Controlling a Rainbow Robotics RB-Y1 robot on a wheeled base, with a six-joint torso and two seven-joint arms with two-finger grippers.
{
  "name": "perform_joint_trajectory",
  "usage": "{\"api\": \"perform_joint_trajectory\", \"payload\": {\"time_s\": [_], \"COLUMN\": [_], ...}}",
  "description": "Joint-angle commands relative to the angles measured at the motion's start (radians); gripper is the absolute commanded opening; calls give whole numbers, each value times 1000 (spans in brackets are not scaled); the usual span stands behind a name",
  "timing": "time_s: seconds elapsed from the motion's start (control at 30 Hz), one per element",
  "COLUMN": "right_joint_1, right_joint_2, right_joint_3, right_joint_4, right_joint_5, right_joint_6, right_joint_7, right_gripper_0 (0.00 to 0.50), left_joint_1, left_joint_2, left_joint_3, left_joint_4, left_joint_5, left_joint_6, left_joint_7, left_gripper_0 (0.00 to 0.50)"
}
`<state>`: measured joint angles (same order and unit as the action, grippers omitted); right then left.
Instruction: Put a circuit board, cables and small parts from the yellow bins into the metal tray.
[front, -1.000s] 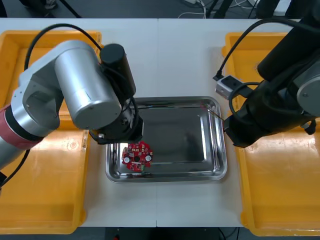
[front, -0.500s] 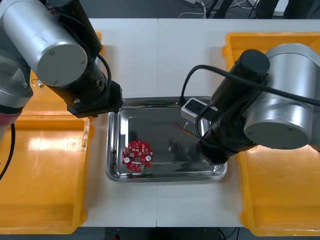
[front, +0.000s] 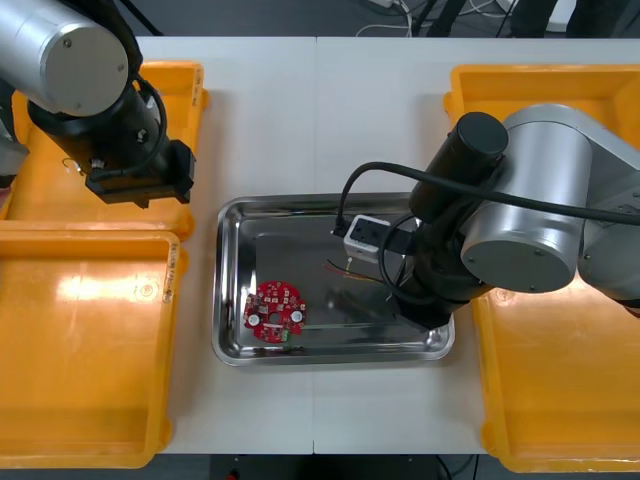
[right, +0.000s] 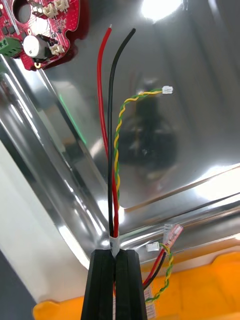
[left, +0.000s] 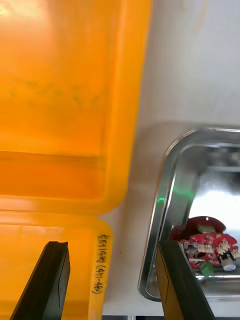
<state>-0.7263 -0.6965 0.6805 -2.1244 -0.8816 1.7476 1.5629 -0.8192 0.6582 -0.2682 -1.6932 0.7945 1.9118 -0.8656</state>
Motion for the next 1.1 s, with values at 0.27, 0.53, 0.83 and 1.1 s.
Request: {"api": "perform_joint_trajectory", "payload": {"time_s": [0.27,0.53,0.83,1.1], "right_joint_1": [-48,-48,-48,-48], "right_joint_2": [14,-18,-58,-78], "right_joint_3": [172,271,330,369], "right_joint_4": [50,70,87,124], "right_joint_5": [113,182,199,208], "right_joint_6": [-129,-198,-252,-315], "right_joint_7": [160,177,187,201], "right_gripper_0": [0,0,0,0], "left_joint_1": [-104,-109,-158,-163], "left_joint_2": [37,37,38,40], "left_joint_3": [133,172,222,251], "left_joint_4": [168,233,394,484], "left_joint_5": [-127,-198,-227,-273], "left_joint_6": [6,-45,-135,-255], "left_joint_7": [-182,-288,-386,-438], "left_gripper_0": [500,500,500,500]}}
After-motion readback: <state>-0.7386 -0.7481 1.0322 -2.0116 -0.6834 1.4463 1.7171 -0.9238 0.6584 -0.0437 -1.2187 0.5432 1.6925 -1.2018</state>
